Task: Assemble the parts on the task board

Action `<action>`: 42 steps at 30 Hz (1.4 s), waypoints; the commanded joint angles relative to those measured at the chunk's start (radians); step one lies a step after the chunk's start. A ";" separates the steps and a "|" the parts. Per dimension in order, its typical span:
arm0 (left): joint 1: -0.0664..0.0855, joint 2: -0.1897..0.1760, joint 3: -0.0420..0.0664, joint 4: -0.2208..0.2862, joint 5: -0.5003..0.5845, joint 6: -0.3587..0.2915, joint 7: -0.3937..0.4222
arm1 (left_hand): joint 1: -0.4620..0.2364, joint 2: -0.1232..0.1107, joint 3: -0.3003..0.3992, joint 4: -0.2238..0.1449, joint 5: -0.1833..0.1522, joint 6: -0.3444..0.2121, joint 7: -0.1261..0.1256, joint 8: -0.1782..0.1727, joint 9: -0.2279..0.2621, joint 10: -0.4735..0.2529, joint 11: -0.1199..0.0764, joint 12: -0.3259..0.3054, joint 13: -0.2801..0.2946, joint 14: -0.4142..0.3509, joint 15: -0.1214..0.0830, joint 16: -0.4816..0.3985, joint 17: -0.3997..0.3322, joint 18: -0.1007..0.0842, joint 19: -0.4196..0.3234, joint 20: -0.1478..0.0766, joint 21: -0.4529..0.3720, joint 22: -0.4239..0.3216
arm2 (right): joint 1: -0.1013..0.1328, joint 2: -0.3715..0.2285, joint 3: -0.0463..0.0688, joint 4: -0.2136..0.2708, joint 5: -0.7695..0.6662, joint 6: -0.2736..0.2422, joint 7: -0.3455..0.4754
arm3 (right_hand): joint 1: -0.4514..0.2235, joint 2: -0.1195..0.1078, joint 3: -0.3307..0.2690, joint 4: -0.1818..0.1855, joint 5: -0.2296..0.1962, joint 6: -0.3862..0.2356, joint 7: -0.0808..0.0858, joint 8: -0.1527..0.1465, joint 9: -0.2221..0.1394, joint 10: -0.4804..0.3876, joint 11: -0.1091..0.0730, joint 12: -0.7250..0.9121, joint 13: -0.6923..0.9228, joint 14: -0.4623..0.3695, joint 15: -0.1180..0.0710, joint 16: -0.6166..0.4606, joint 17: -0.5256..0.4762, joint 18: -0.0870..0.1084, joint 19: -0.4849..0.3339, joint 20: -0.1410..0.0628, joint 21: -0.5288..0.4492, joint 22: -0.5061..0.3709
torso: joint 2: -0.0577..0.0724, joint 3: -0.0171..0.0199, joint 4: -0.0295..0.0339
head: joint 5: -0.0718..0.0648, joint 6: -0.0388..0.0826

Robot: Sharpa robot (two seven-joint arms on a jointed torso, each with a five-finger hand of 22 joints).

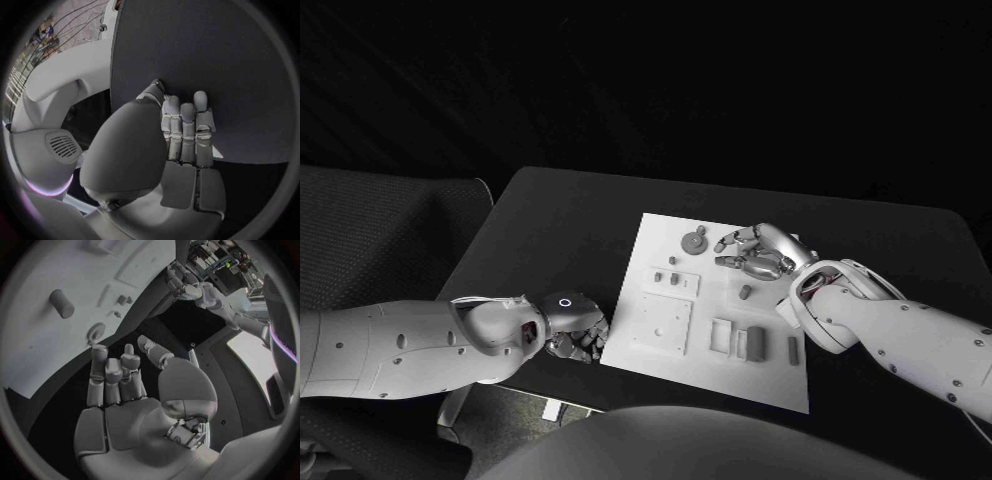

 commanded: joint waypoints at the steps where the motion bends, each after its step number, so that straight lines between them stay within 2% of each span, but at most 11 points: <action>1: -0.005 0.007 -0.004 -0.015 -0.018 0.017 -0.048 | 0.013 0.025 0.024 -0.007 0.009 0.016 -0.004 0.004 -0.009 0.000 0.001 0.008 -0.002 0.003 -0.004 0.002 -0.002 0.012 -0.005 -0.008 0.007 0.024 | -0.001 0.000 0.000 0.004 -0.012 0.017 0.003 | -0.010 -0.001 -0.004 0.002 0.005 -0.019 0.025 -0.002 -0.001 0.000 0.010 0.003 0.002 0.007 0.001 -0.001 0.001 0.009 0.006 -0.001 -0.005 0.002 | 0.000 -0.0003 -0.0004 | -0.001 0.000; 4: -0.005 0.009 -0.004 -0.015 -0.021 0.021 -0.047 | 0.029 0.038 0.044 -0.013 0.009 0.024 -0.007 0.006 -0.009 -0.002 -0.001 0.009 -0.003 0.002 -0.004 0.004 -0.003 0.012 -0.009 -0.008 0.009 0.024 | -0.001 0.001 0.000 0.006 -0.012 0.018 0.003 | -0.011 -0.001 -0.004 0.002 0.005 -0.019 0.025 -0.002 -0.002 0.000 0.010 0.003 0.002 0.007 0.001 -0.001 0.001 0.009 0.006 -0.001 -0.005 0.002 | 0.000 0.0002 -0.0001 | -0.002 0.000; 8: -0.005 0.010 -0.004 -0.016 -0.037 0.023 -0.050 | 0.044 0.042 0.067 -0.019 0.008 0.035 -0.010 0.010 -0.011 -0.004 -0.003 0.011 -0.004 -0.001 -0.003 0.006 -0.004 0.011 -0.014 -0.008 0.013 0.024 | -0.001 0.001 0.000 0.008 -0.015 0.018 0.003 | -0.012 -0.001 -0.004 0.002 0.005 -0.019 0.025 -0.002 -0.002 0.000 0.010 0.003 0.002 0.007 0.001 -0.001 0.001 0.009 0.006 -0.001 -0.005 0.002 | 0.000 0.0003 -0.0007 | -0.001 0.000; 12: -0.005 0.012 -0.004 -0.017 -0.049 0.021 -0.059 | 0.046 0.043 0.074 -0.022 0.007 0.042 -0.012 0.012 -0.011 -0.004 -0.004 0.012 -0.004 -0.001 -0.003 0.008 -0.004 0.011 -0.015 -0.008 0.015 0.024 | -0.001 0.001 0.000 0.008 -0.018 0.018 0.003 | -0.012 -0.001 -0.004 0.003 0.005 -0.019 0.025 -0.002 -0.002 0.000 0.010 0.003 0.002 0.007 0.001 -0.001 0.001 0.009 0.006 -0.001 -0.005 0.002 | 0.000 0.0007 -0.0008 | -0.001 0.000; 19: -0.005 0.013 -0.004 -0.017 -0.067 0.015 -0.077 | 0.034 0.059 0.087 -0.017 0.002 0.063 -0.018 0.022 -0.009 -0.002 -0.008 0.018 -0.004 0.001 -0.004 0.013 -0.004 0.011 -0.014 -0.009 0.024 0.025 | -0.002 0.000 0.000 0.012 -0.021 0.018 0.004 | -0.013 -0.001 -0.004 0.003 0.006 -0.019 0.025 -0.002 -0.002 0.000 0.010 0.004 0.002 0.007 0.001 -0.001 0.001 0.009 0.006 -0.001 -0.005 0.002 | 0.000 0.0006 -0.0006 | 0.000 0.000; 24: -0.004 0.011 -0.004 -0.018 -0.075 0.007 -0.088 | 0.020 0.083 0.097 -0.014 -0.001 0.084 -0.024 0.032 -0.006 0.004 -0.013 0.024 -0.004 0.005 -0.008 0.020 -0.003 0.014 -0.012 -0.013 0.034 0.025 | -0.003 -0.001 0.000 0.014 -0.025 0.018 0.004 | -0.014 -0.001 -0.004 0.003 0.006 -0.019 0.025 -0.001 -0.002 0.000 0.010 0.004 0.002 0.007 0.001 -0.001 0.001 0.009 0.007 -0.001 -0.005 0.002 | 0.000 0.0002 -0.0003 | -0.002 0.000; 28: -0.004 0.011 -0.004 -0.020 -0.076 0.006 -0.091 | 0.019 0.085 0.098 -0.014 -0.001 0.085 -0.024 0.032 -0.006 0.005 -0.014 0.024 -0.004 0.005 -0.009 0.020 -0.003 0.014 -0.012 -0.013 0.035 0.025 | -0.003 -0.002 0.000 0.016 -0.025 0.019 0.005 | -0.015 -0.001 -0.005 0.004 0.006 -0.019 0.025 -0.001 -0.003 0.000 0.010 0.004 0.002 0.007 0.001 -0.001 0.001 0.009 0.007 -0.001 -0.005 0.002 | 0.000 0.0000 -0.0001 | -0.001 0.000; 29: -0.004 0.011 -0.004 -0.020 -0.076 0.005 -0.091 | 0.017 0.101 0.104 -0.011 -0.001 0.086 -0.027 0.033 -0.006 0.007 -0.014 0.026 -0.004 0.007 -0.009 0.022 -0.003 0.014 -0.010 -0.013 0.037 0.025 | -0.003 -0.002 0.000 0.016 -0.025 0.019 0.005 | -0.016 -0.001 -0.005 0.004 0.006 -0.019 0.025 -0.001 -0.003 0.000 0.010 0.004 0.002 0.007 0.001 -0.001 0.001 0.009 0.007 -0.001 -0.005 0.002 | 0.000 -0.0002 -0.0003 | -0.001 0.000; 34: -0.004 0.010 -0.004 -0.020 -0.076 0.003 -0.094 | 0.008 0.115 0.107 -0.013 -0.002 0.087 -0.033 0.037 -0.002 0.011 -0.018 0.029 -0.004 0.009 -0.012 0.027 -0.002 0.014 -0.008 -0.015 0.044 0.025 | -0.004 -0.002 0.000 0.018 -0.026 0.021 0.004 | -0.016 -0.002 -0.005 0.004 0.007 -0.019 0.025 -0.001 -0.003 0.000 0.010 0.004 0.002 0.007 0.001 -0.001 0.001 0.009 0.007 -0.001 -0.005 0.002 | 0.000 -0.0002 -0.0006 | 0.000 0.000; 42: -0.004 0.008 -0.003 -0.023 -0.076 -0.013 -0.104 | 0.001 0.121 0.117 -0.014 -0.002 0.091 -0.038 0.042 0.003 0.012 -0.020 0.033 -0.004 0.010 -0.013 0.031 -0.002 0.014 -0.009 -0.017 0.050 0.025 | -0.005 -0.003 0.000 0.021 -0.027 0.023 0.005 | -0.018 -0.002 -0.005 0.005 0.008 -0.018 0.025 -0.001 -0.003 0.000 0.009 0.004 0.001 0.007 0.001 -0.001 0.001 0.009 0.007 -0.002 -0.005 0.002 | 0.000 0.0002 -0.0001 | -0.001 0.000</action>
